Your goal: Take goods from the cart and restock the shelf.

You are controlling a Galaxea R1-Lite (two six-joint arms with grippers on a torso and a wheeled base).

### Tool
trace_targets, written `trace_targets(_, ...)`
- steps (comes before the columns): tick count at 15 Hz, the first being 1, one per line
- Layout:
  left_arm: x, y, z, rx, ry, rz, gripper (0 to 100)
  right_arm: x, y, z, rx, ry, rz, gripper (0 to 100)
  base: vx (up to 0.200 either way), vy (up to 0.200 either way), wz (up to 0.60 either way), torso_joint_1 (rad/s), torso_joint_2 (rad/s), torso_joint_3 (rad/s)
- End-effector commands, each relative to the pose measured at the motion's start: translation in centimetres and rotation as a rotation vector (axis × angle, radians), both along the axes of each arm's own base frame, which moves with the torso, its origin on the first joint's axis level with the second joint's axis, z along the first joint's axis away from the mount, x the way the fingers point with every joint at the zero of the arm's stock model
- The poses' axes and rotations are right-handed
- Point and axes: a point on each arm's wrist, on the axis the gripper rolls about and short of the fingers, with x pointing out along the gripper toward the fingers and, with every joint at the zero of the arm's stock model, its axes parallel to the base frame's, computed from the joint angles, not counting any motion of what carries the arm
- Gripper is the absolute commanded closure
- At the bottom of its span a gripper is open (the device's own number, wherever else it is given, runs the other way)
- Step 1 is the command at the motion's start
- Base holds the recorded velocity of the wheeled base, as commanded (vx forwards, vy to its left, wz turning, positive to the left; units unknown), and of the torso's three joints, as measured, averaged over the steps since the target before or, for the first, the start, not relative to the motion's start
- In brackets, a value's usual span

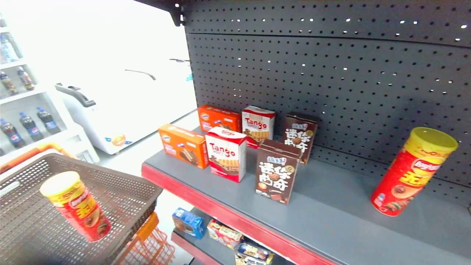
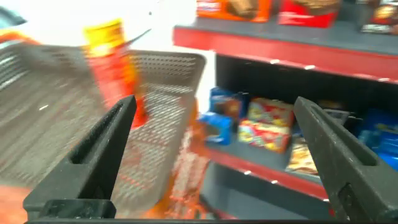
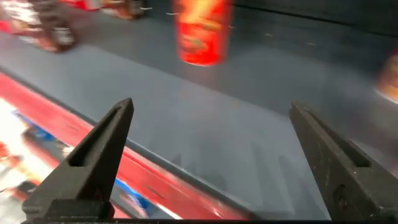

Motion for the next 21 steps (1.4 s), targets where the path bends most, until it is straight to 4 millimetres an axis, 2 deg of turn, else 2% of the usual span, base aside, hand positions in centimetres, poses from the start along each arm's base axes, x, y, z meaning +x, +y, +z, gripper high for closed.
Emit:
trace_targets(1, 0.0, 0.0, 0.0, -0.003, 0.001, 0.002, 0, 0.0, 0.0, 0.0, 0.000, 0.001, 0.001, 0, 0.000, 0.000, 0.60, 0.002, 0.01, 0.002)
trace_targets(4, 0.0, 0.0, 0.0, -0.005, 0.001, 0.002, 0, 0.0, 0.0, 0.0, 0.000, -0.001, 0.001, 0, 0.000, 0.000, 0.60, -0.001, 0.00, -0.001)
trace_targets(11, 0.0, 0.0, 0.0, 0.006, -0.002, 0.000, 0, 0.0, 0.0, 0.0, 0.001, -0.001, 0.001, 0, 0.000, 0.000, 0.00, 0.000, 0.00, 0.000)
trace_targets(12, -0.2, 0.0, 0.9, 0.024, -0.051, 0.001, 0, 0.0, 0.0, 0.0, 0.001, -0.001, 0.001, 0, 0.000, 0.000, 0.00, 0.000, 0.00, 0.000)
trace_targets(13, -0.8, 0.0, 2.9, 0.050, -0.104, -0.002, 0, 0.0, 0.0, 0.0, 0.001, -0.001, 0.001, 0, 0.000, 0.000, 0.00, 0.000, 0.00, 0.000)
trace_targets(15, -1.3, 0.0, 7.0, 0.053, -0.057, 0.008, 0, 0.0, 0.0, 0.0, 0.001, -0.001, 0.001, 0, 0.000, 0.000, 0.00, 0.000, 0.00, 0.000)
trace_targets(17, 0.1, 0.1, 8.5, 0.060, 0.083, 0.139, 0, 0.0, 0.0, 0.0, 0.001, -0.001, 0.001, 0, 0.000, 0.000, 0.00, 0.000, 0.00, 0.000)
trace_targets(19, 2.9, 0.2, 10.3, 0.085, 0.152, 0.119, 0, 0.0, 0.0, 0.0, 0.001, -0.001, 0.001, 0, 0.000, 0.000, 0.00, 0.000, 0.00, 0.000)
trace_targets(21, 6.0, 0.3, 10.9, 0.096, 0.233, 0.119, 0, 0.0, 0.0, 0.0, 0.001, -0.001, 0.001, 0, 0.000, 0.000, 0.00, 0.000, 0.00, 0.000)
